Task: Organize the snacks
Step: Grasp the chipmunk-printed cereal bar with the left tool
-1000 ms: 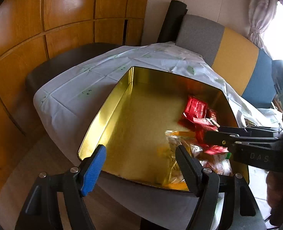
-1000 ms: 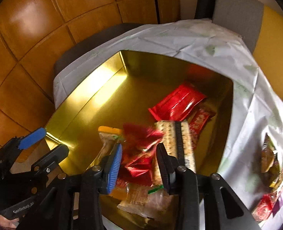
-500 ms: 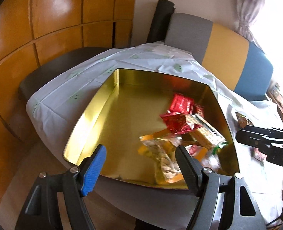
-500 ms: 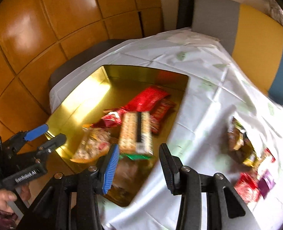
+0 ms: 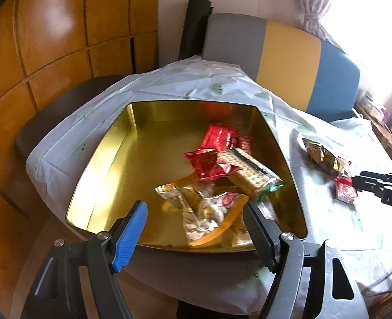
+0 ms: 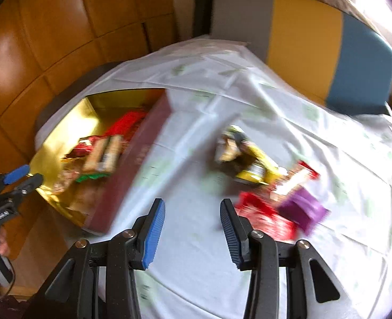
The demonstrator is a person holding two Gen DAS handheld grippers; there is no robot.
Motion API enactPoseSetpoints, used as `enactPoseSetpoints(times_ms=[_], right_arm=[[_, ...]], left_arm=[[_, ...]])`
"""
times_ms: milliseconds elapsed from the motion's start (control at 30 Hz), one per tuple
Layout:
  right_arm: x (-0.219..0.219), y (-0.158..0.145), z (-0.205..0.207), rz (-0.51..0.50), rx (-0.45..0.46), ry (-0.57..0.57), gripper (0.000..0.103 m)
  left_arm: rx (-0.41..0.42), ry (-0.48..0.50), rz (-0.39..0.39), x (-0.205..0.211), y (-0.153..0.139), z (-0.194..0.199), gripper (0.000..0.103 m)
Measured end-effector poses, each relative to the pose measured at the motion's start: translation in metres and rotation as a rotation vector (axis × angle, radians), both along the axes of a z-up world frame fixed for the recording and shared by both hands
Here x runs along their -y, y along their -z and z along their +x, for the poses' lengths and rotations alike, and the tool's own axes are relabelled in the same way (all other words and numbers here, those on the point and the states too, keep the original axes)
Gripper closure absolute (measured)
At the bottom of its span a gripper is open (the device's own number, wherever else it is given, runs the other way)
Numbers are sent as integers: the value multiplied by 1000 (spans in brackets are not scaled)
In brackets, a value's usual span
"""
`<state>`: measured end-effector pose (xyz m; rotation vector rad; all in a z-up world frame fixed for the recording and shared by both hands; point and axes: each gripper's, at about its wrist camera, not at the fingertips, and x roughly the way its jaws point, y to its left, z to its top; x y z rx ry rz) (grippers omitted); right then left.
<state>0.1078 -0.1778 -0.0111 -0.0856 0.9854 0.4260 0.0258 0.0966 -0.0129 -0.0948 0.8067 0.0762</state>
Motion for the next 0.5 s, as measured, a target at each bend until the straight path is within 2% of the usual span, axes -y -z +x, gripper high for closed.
enactPoseSetpoints(times_ms=[300,433,500], right_arm=[[83,-10,4,-85,29,142,59],[132,-2,12,-142,27,264,59],[152,5,14,-137,15,323,59]], left_arm=[[2,84,29,30,-7,0,28],[3,132,28,47,-10,3,28],[2,165,23,59,-13,6,28]])
